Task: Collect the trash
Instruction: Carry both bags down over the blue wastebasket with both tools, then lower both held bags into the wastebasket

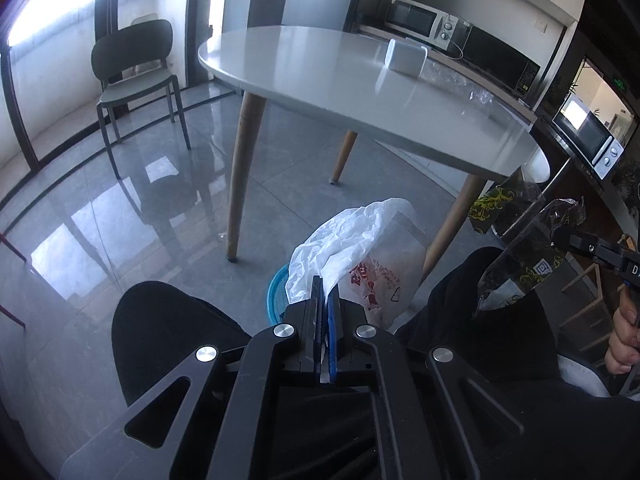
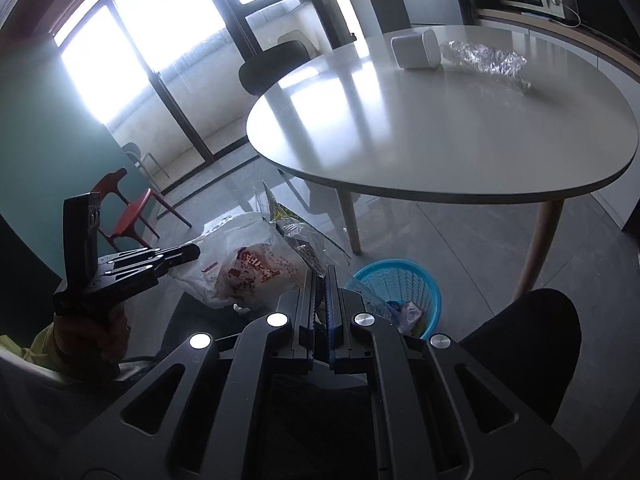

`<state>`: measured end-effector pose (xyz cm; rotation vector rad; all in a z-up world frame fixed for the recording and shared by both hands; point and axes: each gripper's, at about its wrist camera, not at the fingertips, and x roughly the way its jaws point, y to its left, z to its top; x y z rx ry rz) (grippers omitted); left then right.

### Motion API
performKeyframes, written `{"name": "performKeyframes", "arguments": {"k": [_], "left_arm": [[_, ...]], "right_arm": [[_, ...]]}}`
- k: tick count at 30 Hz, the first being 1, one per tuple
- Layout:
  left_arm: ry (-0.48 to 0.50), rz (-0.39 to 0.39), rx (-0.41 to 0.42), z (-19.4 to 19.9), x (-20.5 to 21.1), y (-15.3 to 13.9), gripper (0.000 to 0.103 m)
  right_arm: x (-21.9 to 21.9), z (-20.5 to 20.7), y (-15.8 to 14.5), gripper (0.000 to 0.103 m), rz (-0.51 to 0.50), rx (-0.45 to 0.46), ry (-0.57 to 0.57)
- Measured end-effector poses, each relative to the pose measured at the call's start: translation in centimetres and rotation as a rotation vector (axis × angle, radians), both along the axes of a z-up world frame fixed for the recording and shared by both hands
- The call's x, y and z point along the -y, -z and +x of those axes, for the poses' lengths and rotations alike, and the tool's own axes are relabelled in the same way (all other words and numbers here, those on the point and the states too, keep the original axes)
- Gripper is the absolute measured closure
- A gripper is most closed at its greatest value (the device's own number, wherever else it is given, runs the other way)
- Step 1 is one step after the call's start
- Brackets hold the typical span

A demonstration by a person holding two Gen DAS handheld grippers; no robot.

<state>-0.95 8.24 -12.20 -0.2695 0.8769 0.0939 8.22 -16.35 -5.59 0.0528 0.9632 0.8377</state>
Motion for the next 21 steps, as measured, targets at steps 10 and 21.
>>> {"name": "performKeyframes", "arguments": {"k": [10,21], "left_arm": [[-0.016,-0.028,-0.069,2.6,-0.1,4.0,0.102],[-0.057,-0.055,-0.142,6.5,-1.8,8.4,0.102]], "right_arm": [[-2.1,2.0,5.6,0.099,-0.056,-0.052,0.03],[-3.7,5.0,12.7,0.099,-0.139,-0.138,0.119]]}}
